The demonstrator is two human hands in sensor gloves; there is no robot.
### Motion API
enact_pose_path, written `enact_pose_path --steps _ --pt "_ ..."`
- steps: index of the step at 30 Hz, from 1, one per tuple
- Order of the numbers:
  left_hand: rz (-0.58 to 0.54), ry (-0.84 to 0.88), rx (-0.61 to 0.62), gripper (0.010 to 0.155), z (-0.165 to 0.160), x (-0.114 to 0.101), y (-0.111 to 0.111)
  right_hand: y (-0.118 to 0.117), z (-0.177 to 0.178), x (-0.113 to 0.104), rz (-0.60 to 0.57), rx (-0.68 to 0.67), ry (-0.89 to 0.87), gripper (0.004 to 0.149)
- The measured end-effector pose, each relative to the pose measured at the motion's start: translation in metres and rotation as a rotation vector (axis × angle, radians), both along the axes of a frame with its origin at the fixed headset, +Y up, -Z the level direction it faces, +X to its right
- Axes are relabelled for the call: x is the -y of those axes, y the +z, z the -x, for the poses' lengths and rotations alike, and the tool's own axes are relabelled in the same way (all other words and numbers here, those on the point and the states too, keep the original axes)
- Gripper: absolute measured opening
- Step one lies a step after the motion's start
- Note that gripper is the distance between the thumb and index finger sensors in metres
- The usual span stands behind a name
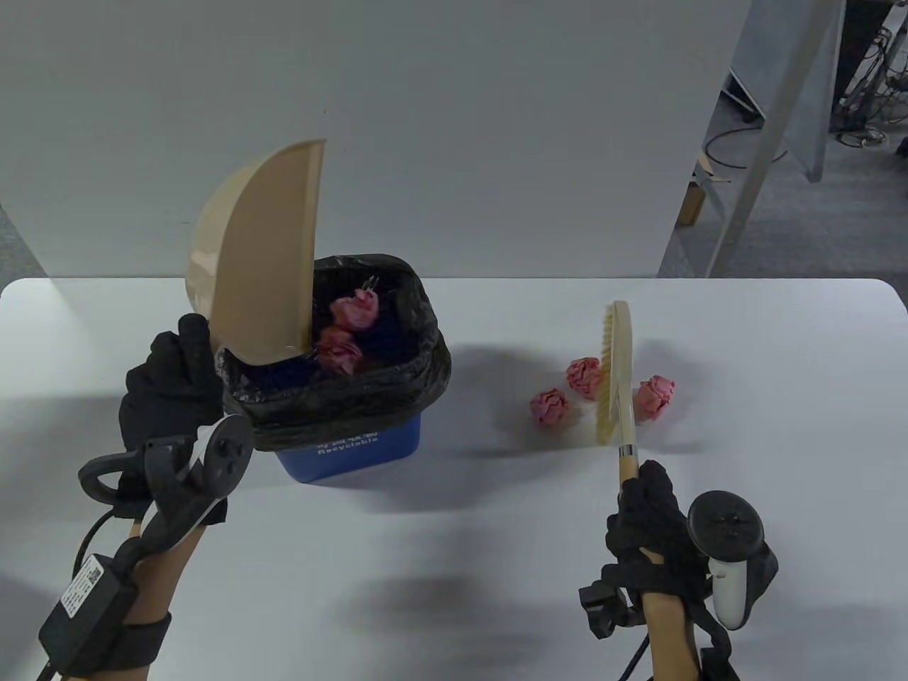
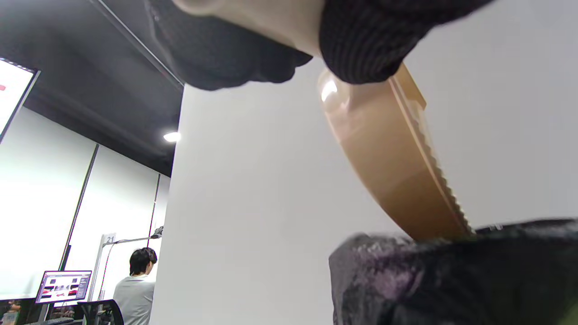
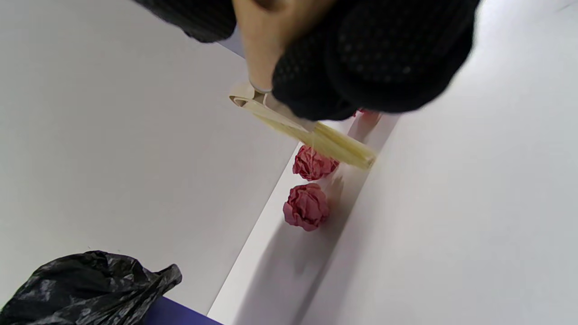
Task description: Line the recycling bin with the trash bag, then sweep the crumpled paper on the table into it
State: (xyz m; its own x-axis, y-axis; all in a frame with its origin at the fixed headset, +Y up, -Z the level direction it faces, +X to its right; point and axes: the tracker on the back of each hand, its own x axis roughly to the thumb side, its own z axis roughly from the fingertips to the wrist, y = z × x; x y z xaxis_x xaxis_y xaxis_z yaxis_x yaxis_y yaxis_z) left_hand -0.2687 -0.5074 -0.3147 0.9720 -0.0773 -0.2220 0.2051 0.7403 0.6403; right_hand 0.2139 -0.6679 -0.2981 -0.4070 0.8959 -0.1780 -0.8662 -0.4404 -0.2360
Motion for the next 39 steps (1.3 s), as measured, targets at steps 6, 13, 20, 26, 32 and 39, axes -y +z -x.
enact_pose_path --steps 6,13,20,26,32,39 --pt "-0.044 0.173 0.053 0.073 -0.002 -0.009 0.011 0.0 0.0 0.0 -0.01 0.003 -0.01 0.061" --pt "0.104 0.546 0.38 0.074 -0.029 -0.007 0.015 0.001 -0.002 0.0 -0.029 0.012 -0.034 0.061" --pt "0.233 0.672 0.6 0.074 -0.073 0.004 0.011 0.002 -0.007 -0.001 -0.063 0.027 -0.062 0.062" --pt "0.303 0.692 0.702 0.074 -0.114 0.025 0.007 0.006 -0.016 -0.003 -0.102 0.076 -0.106 0.062" --pt "0.383 0.737 0.785 0.074 -0.146 0.059 -0.002 0.008 -0.019 -0.004 -0.112 0.094 -0.12 0.062" --pt "0.469 0.716 0.827 0.074 -0.162 0.105 -0.009 0.008 -0.022 -0.006 -0.14 0.112 -0.111 0.062"
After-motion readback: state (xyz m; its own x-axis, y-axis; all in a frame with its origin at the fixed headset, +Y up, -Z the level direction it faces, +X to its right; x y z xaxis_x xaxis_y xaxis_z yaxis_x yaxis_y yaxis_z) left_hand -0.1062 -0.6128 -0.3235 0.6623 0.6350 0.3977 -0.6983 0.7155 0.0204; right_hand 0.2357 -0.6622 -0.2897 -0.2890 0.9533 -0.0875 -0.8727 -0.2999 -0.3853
